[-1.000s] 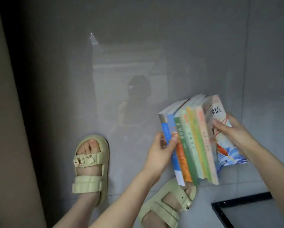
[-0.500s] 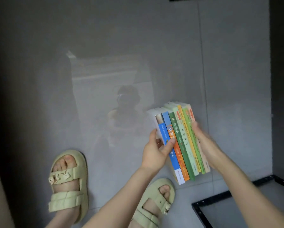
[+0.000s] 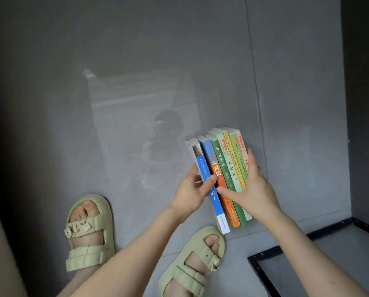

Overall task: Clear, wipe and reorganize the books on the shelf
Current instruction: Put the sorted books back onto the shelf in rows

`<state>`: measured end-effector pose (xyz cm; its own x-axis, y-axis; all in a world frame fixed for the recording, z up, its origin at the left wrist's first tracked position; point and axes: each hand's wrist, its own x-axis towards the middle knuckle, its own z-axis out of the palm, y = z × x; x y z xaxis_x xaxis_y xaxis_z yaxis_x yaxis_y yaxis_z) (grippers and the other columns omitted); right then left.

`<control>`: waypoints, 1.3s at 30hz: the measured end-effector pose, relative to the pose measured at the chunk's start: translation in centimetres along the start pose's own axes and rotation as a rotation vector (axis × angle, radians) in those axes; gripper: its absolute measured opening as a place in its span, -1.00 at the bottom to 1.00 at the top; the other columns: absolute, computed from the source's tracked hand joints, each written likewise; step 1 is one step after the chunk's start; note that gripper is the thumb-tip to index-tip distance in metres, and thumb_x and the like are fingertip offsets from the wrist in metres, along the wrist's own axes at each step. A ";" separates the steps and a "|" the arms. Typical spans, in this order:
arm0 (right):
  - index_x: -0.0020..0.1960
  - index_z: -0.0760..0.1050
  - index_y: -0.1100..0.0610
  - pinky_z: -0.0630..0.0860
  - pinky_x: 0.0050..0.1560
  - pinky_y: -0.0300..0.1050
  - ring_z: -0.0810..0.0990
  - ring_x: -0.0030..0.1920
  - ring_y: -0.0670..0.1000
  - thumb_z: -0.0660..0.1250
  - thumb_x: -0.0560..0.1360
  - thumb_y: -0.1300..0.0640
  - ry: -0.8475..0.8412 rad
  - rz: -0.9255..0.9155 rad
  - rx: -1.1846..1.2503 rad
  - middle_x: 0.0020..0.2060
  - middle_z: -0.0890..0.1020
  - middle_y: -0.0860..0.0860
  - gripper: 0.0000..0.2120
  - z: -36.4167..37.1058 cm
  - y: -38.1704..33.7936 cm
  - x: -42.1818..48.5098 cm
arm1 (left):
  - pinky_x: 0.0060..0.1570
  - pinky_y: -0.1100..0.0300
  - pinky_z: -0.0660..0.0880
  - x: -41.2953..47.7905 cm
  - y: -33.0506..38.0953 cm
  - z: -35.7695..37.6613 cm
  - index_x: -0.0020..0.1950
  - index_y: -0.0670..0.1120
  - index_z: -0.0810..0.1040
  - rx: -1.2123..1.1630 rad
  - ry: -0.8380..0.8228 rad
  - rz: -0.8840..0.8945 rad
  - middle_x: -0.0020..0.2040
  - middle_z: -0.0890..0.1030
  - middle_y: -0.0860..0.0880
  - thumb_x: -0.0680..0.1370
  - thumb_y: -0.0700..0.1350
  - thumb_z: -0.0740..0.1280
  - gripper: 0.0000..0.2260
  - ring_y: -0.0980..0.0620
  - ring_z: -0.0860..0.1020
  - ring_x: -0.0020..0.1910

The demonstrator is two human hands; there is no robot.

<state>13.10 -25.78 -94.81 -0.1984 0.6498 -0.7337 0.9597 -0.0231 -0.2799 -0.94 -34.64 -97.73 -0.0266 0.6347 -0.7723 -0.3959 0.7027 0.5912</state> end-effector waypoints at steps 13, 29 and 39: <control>0.50 0.00 -0.26 0.50 0.19 0.06 0.45 0.23 -0.02 0.52 0.28 -0.19 -0.127 -0.109 0.074 0.28 0.41 -0.07 -0.03 0.4 0.4 1.1 | -0.17 0.40 0.53 -0.7 -1.0 -1.4 0.05 0.12 0.41 0.021 0.164 -0.075 0.01 0.63 0.11 0.50 0.00 0.40 -0.78 0.14 0.63 -0.03; 0.54 -0.27 -0.12 0.55 0.03 -0.04 0.53 0.16 0.04 0.36 0.45 -0.09 -0.094 -0.162 -0.222 0.34 0.40 -0.01 -0.05 -0.6 -0.6 0.1 | -0.05 0.17 0.60 0.6 -0.7 1.1 0.19 -0.04 0.42 0.175 0.347 -0.098 -0.04 0.65 0.13 0.37 0.09 0.52 -0.50 0.18 0.64 -0.11; 0.24 0.25 0.17 0.44 -0.15 -0.04 0.58 0.04 0.22 0.54 0.33 -0.05 0.248 0.376 -0.101 0.11 0.58 0.15 -0.33 -4.2 1.9 4.0 | -0.22 0.05 0.52 1.7 1.8 5.4 0.28 -0.08 0.21 0.196 0.800 -0.279 -0.02 0.51 -0.12 0.34 -0.11 0.44 -0.40 -0.19 0.56 -0.16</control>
<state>14.95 -20.05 -95.68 0.2088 0.7730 -0.5991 0.9730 -0.2256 0.0480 3.26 -30.59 -96.69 -0.6184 0.0663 -0.7830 -0.3206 0.8884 0.3285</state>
